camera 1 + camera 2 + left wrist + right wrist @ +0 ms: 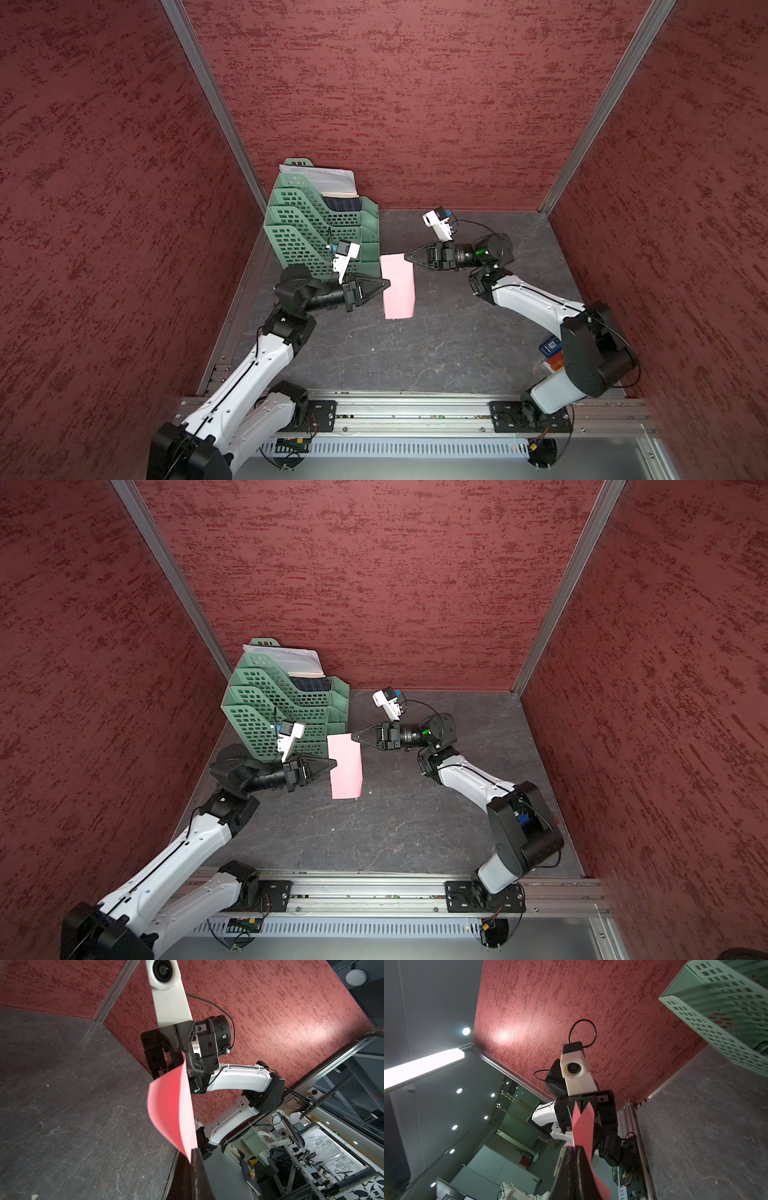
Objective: Fold the square paper along the opposite sides
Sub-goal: Smooth out the paper at the center of the board.
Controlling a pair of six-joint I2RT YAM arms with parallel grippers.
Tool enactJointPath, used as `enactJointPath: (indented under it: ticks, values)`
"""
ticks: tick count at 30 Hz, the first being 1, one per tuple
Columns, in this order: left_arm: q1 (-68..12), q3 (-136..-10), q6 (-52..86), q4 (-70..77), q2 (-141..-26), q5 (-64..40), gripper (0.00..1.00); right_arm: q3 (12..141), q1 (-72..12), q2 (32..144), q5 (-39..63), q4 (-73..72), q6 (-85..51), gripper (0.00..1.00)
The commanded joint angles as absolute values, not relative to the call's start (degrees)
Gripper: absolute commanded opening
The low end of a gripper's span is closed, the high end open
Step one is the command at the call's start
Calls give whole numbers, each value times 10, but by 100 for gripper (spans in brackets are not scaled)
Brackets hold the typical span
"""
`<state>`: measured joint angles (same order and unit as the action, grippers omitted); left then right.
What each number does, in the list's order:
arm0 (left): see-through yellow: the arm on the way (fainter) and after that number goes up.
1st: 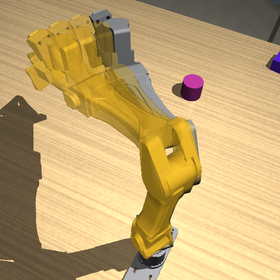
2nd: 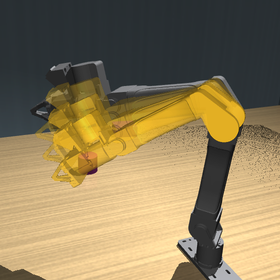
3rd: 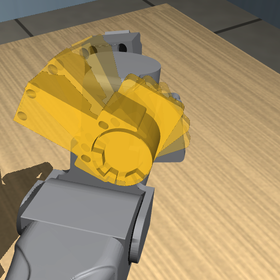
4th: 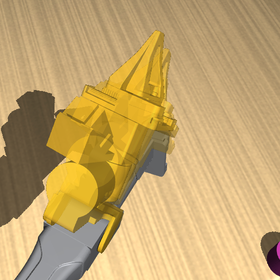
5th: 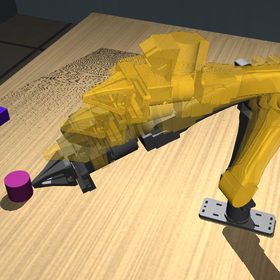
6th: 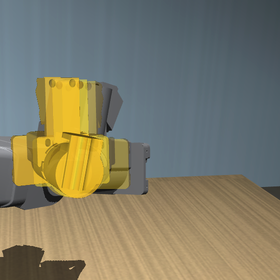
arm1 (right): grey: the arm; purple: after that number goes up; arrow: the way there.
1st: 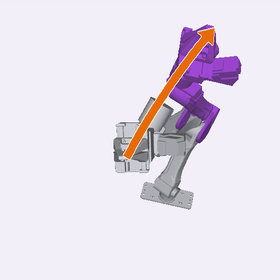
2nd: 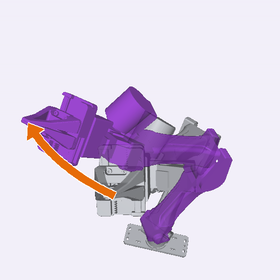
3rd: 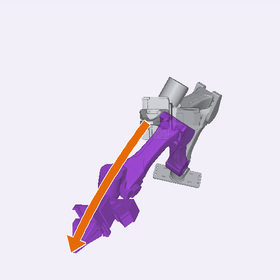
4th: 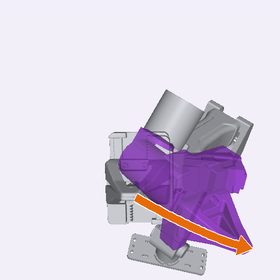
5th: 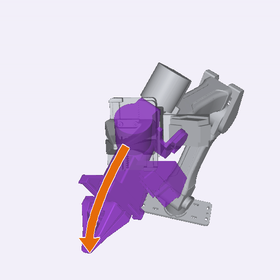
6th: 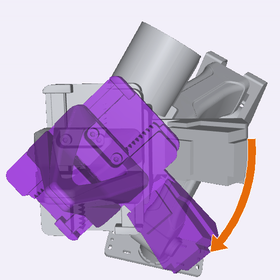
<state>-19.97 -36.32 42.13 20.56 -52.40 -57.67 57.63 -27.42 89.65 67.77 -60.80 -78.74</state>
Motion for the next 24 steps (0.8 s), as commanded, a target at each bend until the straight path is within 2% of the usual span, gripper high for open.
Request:
enactJointPath:
  ticks: [1,6,10,14,18,21,24]
  values:
    - [-201,-362,412,208,-519,-574,0,592,-265,858,679,-543,-724,24]
    - [-199,-368,424,232,-524,-567,0,571,-265,813,667,-452,-647,59]
    - [-198,-372,431,249,-536,-565,0,521,-273,791,649,-439,-624,71]
    - [-196,-374,438,268,-548,-560,0,477,-292,775,639,-444,-617,75]
    - [-195,-377,443,296,-558,-561,0,445,-304,764,633,-448,-611,76]
    - [-193,-377,445,304,-564,-559,0,431,-313,759,636,-452,-609,72]
    - [-192,-378,446,307,-567,-560,0,417,-323,754,639,-466,-613,61]
